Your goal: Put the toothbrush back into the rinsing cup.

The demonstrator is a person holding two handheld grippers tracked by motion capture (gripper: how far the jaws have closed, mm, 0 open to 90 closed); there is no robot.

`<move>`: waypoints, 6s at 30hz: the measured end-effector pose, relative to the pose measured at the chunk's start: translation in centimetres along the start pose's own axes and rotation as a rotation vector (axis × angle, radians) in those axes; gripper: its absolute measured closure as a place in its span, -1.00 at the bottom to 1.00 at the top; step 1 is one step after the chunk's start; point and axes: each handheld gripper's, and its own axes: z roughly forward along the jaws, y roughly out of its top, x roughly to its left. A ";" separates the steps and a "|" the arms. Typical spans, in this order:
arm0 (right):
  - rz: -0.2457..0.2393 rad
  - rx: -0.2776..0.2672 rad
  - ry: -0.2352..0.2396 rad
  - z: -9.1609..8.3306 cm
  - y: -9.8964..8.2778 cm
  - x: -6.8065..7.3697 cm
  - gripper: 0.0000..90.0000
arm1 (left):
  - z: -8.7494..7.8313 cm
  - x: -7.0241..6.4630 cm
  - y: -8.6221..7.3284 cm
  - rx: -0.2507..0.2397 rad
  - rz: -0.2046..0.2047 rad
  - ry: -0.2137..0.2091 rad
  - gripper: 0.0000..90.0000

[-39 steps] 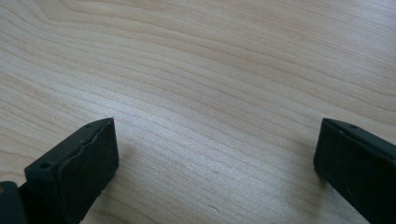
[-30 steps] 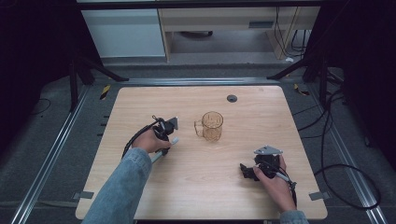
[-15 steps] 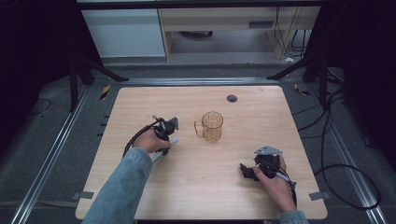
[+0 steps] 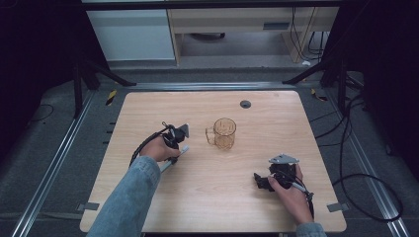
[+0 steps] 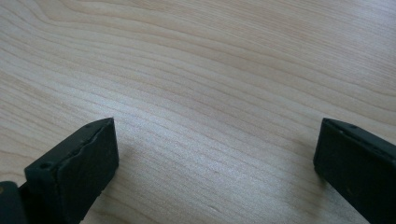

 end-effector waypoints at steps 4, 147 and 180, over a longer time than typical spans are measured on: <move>0.000 0.000 0.000 0.0 0.0 0.0 -0.99 | 0.0 0.0 -0.1 -0.009 -0.002 0.002 0.71; -0.026 0.002 0.025 0.0 0.0 0.1 -0.99 | -11.4 -9.2 -0.2 -1.377 -0.311 0.248 0.75; -0.037 0.002 0.035 0.0 0.0 0.1 -0.99 | -9.2 -9.9 0.5 -1.533 -0.305 0.254 0.75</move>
